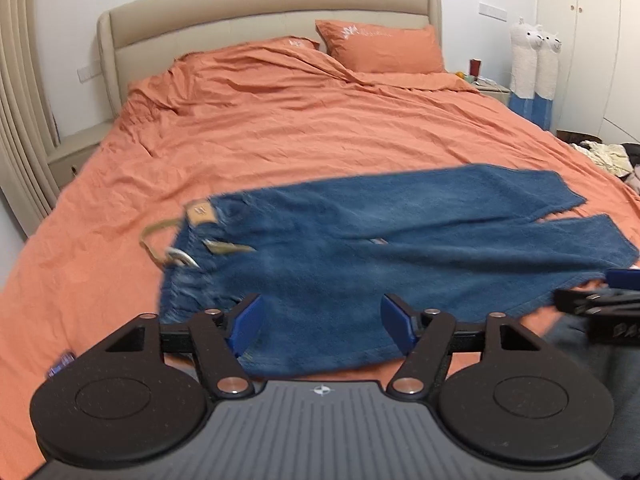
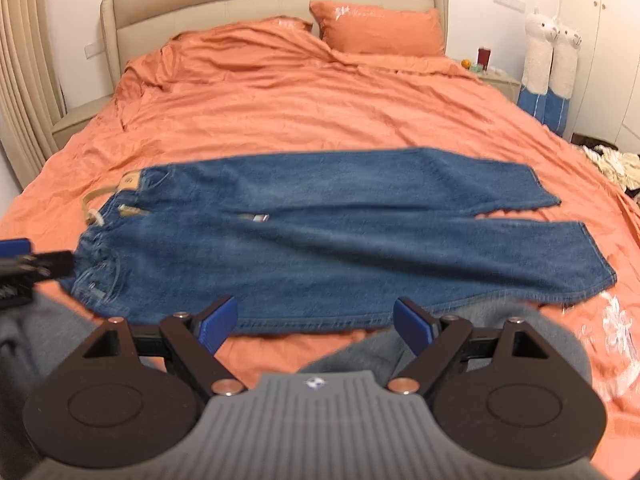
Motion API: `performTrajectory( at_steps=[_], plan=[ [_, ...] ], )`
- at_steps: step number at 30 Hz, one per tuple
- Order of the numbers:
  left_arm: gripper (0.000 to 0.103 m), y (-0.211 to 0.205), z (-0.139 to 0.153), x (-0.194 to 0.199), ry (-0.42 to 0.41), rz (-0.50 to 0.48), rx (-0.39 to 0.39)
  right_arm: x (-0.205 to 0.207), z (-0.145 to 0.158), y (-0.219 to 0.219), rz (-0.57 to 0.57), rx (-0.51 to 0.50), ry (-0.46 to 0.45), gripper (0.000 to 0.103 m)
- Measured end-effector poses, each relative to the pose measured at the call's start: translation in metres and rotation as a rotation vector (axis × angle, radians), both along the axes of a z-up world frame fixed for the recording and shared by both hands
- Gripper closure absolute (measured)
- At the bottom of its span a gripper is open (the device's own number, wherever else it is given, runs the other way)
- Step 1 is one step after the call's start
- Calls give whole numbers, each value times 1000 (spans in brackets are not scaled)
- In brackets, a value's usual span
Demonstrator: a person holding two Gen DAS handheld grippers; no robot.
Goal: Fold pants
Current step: 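Reach the left tool to the jeans waistband and close on it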
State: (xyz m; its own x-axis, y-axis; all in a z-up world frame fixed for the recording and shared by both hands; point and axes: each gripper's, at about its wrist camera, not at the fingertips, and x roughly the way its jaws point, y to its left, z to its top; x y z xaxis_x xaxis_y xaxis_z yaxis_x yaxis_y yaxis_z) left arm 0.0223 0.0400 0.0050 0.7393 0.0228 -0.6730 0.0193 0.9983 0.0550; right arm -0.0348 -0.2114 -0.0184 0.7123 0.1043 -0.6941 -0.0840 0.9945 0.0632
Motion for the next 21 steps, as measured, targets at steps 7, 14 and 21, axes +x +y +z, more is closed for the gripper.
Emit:
performTrajectory(
  at_steps=[7,14,21],
  plan=[
    [38,76,-2,52,3,59,-63,55,-21,-32,-20,32,-67,22],
    [40,147,-37,118,73,30,-99,125,-58,-56,-34,104,-39,22],
    [40,207,-95,187,164,79,-301,188,-99,-62,-56,257,-25,22]
  ],
)
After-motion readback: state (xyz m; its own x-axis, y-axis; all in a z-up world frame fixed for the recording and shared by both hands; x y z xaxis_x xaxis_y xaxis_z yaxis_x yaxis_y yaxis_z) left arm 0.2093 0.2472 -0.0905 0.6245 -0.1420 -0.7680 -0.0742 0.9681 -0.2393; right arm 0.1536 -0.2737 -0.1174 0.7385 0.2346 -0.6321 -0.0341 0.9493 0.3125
